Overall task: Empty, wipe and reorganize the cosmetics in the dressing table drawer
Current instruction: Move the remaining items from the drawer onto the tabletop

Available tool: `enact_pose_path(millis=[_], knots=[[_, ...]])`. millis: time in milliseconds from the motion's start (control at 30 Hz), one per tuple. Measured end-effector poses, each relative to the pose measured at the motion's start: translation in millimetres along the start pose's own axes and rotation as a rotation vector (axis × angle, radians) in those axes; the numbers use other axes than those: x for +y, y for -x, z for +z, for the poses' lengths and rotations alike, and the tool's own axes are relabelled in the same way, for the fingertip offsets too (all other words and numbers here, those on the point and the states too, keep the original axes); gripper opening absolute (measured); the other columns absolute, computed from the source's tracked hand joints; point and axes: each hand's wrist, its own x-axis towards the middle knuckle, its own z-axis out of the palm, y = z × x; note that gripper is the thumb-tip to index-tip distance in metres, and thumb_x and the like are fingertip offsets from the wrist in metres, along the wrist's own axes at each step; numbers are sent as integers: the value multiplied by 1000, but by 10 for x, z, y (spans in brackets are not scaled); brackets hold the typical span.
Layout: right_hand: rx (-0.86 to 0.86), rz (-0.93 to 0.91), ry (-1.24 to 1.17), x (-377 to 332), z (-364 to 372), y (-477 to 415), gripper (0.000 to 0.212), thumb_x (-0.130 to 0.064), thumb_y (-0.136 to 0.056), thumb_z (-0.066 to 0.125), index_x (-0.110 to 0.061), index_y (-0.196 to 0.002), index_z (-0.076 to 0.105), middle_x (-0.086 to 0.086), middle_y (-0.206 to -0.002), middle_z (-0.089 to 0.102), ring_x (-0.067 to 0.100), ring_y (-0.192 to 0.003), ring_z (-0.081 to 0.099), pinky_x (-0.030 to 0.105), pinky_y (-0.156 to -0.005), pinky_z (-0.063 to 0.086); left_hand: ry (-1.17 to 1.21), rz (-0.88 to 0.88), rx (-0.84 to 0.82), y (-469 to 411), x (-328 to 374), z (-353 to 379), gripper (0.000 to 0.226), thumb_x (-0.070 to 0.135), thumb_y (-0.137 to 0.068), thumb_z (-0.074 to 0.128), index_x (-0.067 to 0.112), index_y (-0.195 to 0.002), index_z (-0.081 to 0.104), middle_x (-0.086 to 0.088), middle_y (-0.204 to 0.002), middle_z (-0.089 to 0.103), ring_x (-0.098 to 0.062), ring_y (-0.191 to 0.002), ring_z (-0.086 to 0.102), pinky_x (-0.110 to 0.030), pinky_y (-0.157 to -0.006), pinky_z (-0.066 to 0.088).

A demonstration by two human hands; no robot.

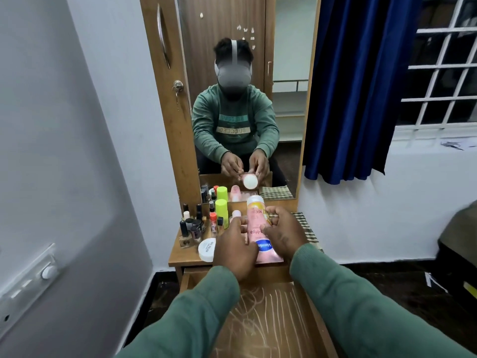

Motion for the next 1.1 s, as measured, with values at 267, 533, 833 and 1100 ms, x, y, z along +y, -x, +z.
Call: enact_pose_path(millis=[267, 533, 833, 1100], knots=[[25, -12, 166, 148, 216, -299, 33, -12, -92, 72, -17, -124, 66, 3, -111, 75, 22, -98, 70, 37, -86, 57, -403, 133, 9, -213, -127, 171, 47, 26, -89, 67, 22, -133, 52, -4, -130, 63, -30, -120, 46, -44, -99, 45], [72, -24, 228, 202, 322, -330, 25, -16, -92, 71, -17, -117, 69, 4, -106, 74, 24, -94, 69, 42, -82, 58, -582, 229, 15, -152, -178, 300, 44, 26, -94, 59, 23, -136, 47, -4, -139, 55, -28, -122, 44, -43, -101, 43], [88, -143, 263, 190, 237, -252, 39, -28, -95, 72, -17, -132, 66, 5, -127, 66, 23, -109, 64, 40, -92, 56, -508, 317, 96, 12, -259, 150, 52, 14, -98, 54, 26, -148, 45, 4, -154, 45, -21, -137, 32, -40, -113, 32], [199, -232, 340, 426, -154, 141, 33, -29, -98, 67, -20, -130, 65, 2, -134, 66, 21, -120, 60, 40, -97, 54, -421, 404, 115, 506, -394, -18, 40, 18, -96, 60, 32, -133, 55, 12, -132, 59, -12, -125, 44, -36, -103, 45]])
